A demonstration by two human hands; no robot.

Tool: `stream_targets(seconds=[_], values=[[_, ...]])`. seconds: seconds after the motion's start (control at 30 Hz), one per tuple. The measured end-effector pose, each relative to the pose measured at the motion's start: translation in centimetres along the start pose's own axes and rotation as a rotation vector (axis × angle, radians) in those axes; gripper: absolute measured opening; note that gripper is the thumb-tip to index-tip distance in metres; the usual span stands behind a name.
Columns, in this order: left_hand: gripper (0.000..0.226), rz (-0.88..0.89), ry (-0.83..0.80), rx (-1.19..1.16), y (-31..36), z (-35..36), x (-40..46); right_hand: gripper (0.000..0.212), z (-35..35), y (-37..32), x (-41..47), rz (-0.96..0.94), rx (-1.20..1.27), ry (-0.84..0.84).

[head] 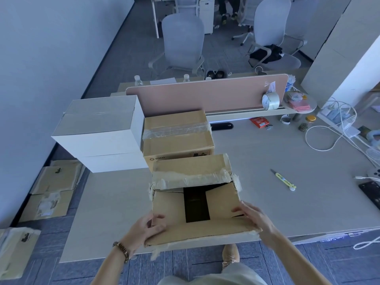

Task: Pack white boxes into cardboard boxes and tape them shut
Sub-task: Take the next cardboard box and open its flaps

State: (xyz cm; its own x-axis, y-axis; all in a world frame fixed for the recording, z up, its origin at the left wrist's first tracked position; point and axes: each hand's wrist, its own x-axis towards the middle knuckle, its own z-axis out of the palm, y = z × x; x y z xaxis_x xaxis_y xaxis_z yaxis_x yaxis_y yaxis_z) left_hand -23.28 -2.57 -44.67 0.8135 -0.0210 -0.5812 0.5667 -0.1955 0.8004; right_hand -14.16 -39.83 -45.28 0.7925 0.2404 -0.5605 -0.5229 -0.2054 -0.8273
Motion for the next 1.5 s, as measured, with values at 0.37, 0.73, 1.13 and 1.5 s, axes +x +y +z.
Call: stream_targets(seconds=[0.37,0.73,1.13,1.5], values=[[0.074,0.093,0.000,0.410,-1.3,1.5,1.2,0.070,-0.5,1.3,0.4,-0.033,-0.395,-0.104],[0.072,0.094,0.231,0.541,-4.1,4.8,-0.8,0.069,0.0,3.8,-2.0,-0.084,-0.647,0.070],[0.083,0.126,0.123,0.492,-4.8,4.6,-4.4,0.038,1.0,3.5,-3.7,-0.118,-0.655,0.127],[0.063,0.177,0.336,0.767,-4.6,3.3,1.3,0.039,2.5,2.8,1.6,-0.236,-1.030,0.212]])
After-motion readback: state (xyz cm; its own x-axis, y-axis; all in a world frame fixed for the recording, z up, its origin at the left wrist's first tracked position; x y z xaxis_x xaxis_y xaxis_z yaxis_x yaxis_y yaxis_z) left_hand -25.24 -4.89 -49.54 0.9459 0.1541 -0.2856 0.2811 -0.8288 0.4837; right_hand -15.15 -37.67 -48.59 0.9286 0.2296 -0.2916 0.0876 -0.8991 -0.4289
